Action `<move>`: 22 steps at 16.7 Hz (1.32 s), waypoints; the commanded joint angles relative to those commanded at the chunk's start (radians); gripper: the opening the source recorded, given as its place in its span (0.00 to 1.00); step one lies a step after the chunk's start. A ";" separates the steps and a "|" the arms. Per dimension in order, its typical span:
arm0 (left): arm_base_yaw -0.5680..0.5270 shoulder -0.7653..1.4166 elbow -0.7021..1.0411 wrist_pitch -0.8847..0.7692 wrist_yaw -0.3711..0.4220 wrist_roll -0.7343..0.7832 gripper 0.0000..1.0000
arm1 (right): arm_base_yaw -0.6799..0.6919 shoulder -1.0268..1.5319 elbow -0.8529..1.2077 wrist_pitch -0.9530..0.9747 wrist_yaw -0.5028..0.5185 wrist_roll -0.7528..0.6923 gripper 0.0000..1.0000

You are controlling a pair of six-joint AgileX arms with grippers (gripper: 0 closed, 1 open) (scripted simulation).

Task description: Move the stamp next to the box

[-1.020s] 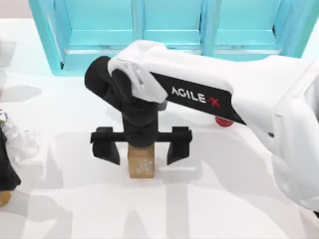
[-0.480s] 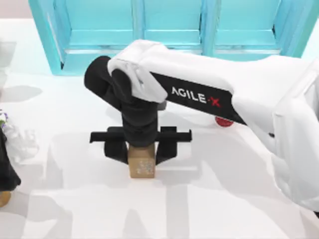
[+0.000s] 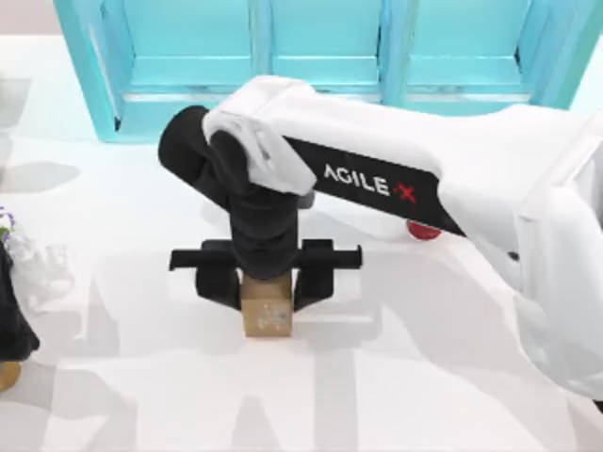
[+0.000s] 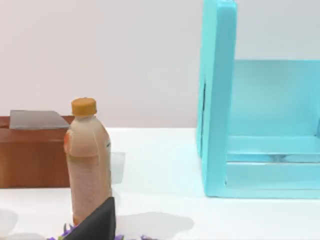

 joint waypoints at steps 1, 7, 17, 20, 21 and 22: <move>0.000 0.000 0.000 0.000 0.000 0.000 1.00 | 0.000 0.000 0.000 0.000 0.000 0.000 0.00; 0.000 0.000 0.000 0.000 0.000 0.000 1.00 | -0.003 -0.003 0.039 -0.038 -0.001 0.002 0.00; 0.000 0.000 0.000 0.000 0.000 0.000 1.00 | -0.006 -0.011 0.171 -0.185 -0.001 0.001 0.00; 0.000 0.000 0.000 0.000 0.000 0.000 1.00 | -0.068 -0.076 0.107 -0.186 -0.003 -0.039 0.00; 0.000 0.000 0.000 0.000 0.000 0.000 1.00 | -0.100 -0.118 0.065 -0.185 -0.003 -0.072 0.00; 0.000 0.000 0.000 0.000 0.000 0.000 1.00 | -0.131 -0.169 0.014 -0.184 -0.003 -0.112 0.00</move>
